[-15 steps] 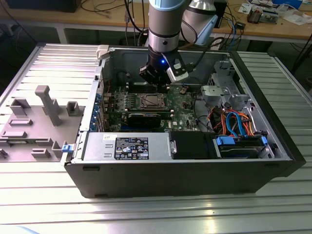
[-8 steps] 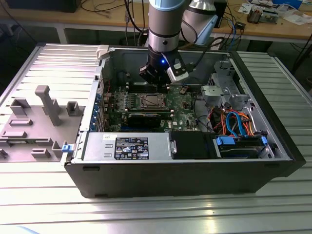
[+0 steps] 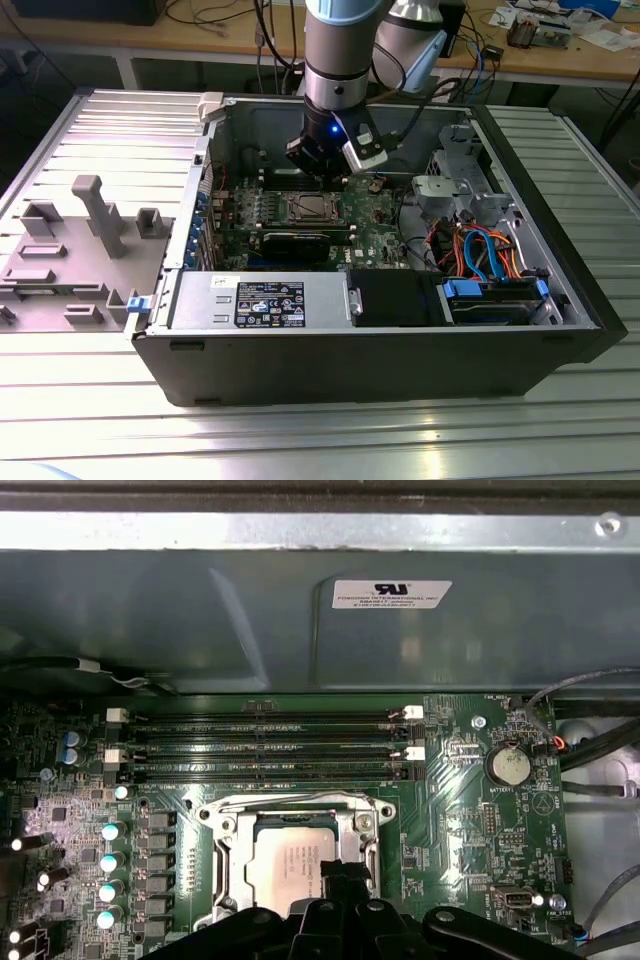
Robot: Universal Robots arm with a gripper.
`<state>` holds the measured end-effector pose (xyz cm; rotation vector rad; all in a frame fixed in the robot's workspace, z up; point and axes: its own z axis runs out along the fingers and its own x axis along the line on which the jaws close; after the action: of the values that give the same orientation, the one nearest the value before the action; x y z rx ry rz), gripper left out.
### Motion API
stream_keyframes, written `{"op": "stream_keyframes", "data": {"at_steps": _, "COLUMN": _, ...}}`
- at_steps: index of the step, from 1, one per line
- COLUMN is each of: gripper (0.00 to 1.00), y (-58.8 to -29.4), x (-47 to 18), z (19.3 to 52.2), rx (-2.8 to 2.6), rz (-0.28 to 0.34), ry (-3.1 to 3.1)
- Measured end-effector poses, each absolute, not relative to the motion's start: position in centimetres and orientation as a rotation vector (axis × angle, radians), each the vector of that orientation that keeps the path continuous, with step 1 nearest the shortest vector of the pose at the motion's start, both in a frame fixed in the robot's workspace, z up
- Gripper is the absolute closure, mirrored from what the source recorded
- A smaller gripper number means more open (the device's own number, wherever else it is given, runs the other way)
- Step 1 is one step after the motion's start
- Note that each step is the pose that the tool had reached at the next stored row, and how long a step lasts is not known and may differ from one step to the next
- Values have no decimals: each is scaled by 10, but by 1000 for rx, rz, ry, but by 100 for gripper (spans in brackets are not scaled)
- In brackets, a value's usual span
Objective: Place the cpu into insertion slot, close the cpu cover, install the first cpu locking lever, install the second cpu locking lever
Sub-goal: 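Install the second cpu locking lever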
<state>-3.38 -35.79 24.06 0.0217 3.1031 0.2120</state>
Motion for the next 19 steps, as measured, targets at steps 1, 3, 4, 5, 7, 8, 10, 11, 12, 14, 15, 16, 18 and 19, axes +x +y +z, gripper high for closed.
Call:
{"op": "stream_keyframes", "data": {"at_steps": 1, "gripper": 89, "y": -358, "x": -34, "z": 241, "rx": 22, "rz": 212, "ry": 3103}}
{"op": "stream_keyframes", "data": {"at_steps": 3, "gripper": 89, "y": -358, "x": -34, "z": 241, "rx": 22, "rz": 212, "ry": 3103}}
{"op": "stream_keyframes", "data": {"at_steps": 4, "gripper": 89, "y": -358, "x": -34, "z": 241, "rx": 22, "rz": 212, "ry": 3103}}
{"op": "stream_keyframes", "data": {"at_steps": 5, "gripper": 89, "y": -358, "x": -34, "z": 241, "rx": 21, "rz": 212, "ry": 3103}}
{"op": "stream_keyframes", "data": {"at_steps": 7, "gripper": 89, "y": -358, "x": -34, "z": 242, "rx": 21, "rz": 211, "ry": 3103}}
{"op": "stream_keyframes", "data": {"at_steps": 8, "gripper": 89, "y": -358, "x": -34, "z": 243, "rx": 21, "rz": 212, "ry": 3103}}
{"op": "stream_keyframes", "data": {"at_steps": 10, "gripper": 89, "y": -358, "x": -34, "z": 249, "rx": 21, "rz": 212, "ry": 3103}}
{"op": "stream_keyframes", "data": {"at_steps": 11, "gripper": 89, "y": -358, "x": -34, "z": 253, "rx": 21, "rz": 212, "ry": 3103}}
{"op": "stream_keyframes", "data": {"at_steps": 12, "gripper": 89, "y": -358, "x": -34, "z": 253, "rx": 21, "rz": 212, "ry": 3103}}
{"op": "stream_keyframes", "data": {"at_steps": 14, "gripper": 89, "y": -360, "x": -34, "z": 253, "rx": 21, "rz": 212, "ry": 3103}}
{"op": "stream_keyframes", "data": {"at_steps": 15, "gripper": 89, "y": -367, "x": -34, "z": 253, "rx": 22, "rz": 212, "ry": 3103}}
{"op": "stream_keyframes", "data": {"at_steps": 16, "gripper": 89, "y": -368, "x": -34, "z": 253, "rx": 21, "rz": 212, "ry": 3103}}
{"op": "stream_keyframes", "data": {"at_steps": 18, "gripper": 89, "y": -368, "x": -34, "z": 253, "rx": 21, "rz": 212, "ry": 3103}}
{"op": "stream_keyframes", "data": {"at_steps": 19, "gripper": 89, "y": -368, "x": -34, "z": 253, "rx": 21, "rz": 212, "ry": 3103}}
